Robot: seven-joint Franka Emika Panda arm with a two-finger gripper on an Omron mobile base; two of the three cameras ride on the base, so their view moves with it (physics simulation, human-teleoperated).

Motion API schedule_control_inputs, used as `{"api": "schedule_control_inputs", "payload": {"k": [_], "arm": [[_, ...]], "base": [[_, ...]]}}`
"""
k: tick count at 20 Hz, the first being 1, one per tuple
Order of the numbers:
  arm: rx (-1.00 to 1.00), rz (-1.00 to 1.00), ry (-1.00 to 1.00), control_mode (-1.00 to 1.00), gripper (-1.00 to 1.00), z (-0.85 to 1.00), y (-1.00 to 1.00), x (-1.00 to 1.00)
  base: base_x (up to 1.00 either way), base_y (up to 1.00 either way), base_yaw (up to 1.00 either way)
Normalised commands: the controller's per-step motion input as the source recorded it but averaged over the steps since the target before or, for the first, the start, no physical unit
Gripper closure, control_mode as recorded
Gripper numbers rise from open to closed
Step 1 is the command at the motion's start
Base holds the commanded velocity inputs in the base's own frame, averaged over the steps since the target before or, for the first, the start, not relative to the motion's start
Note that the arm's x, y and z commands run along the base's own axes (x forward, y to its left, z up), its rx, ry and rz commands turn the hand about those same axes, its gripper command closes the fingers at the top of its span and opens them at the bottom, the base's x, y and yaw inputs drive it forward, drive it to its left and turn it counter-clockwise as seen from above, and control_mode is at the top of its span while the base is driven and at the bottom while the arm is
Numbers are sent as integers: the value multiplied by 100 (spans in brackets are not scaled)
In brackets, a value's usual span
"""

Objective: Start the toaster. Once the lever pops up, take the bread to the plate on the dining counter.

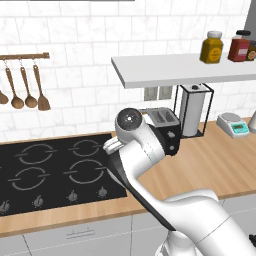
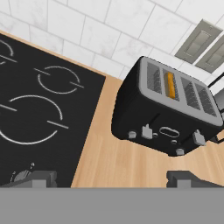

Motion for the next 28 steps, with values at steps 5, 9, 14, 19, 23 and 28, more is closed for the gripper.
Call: {"api": "schedule_control_inputs", "payload": {"k": [5,9,14,19,23,28], "arm": [[0,0,0,-100,-100,0,0,0],[0,0,0,-100,-100,0,0,0],[0,0,0,-100,-100,0,0,0],[0,0,0,-100,-100,0,0,0],[0,0,0,-100,-100,0,0,0],[0,0,0,-100,-100,0,0,0]], "base": [[0,0,0],[0,0,0],[0,0,0],[0,0,0],[0,0,0],[0,0,0]]}}
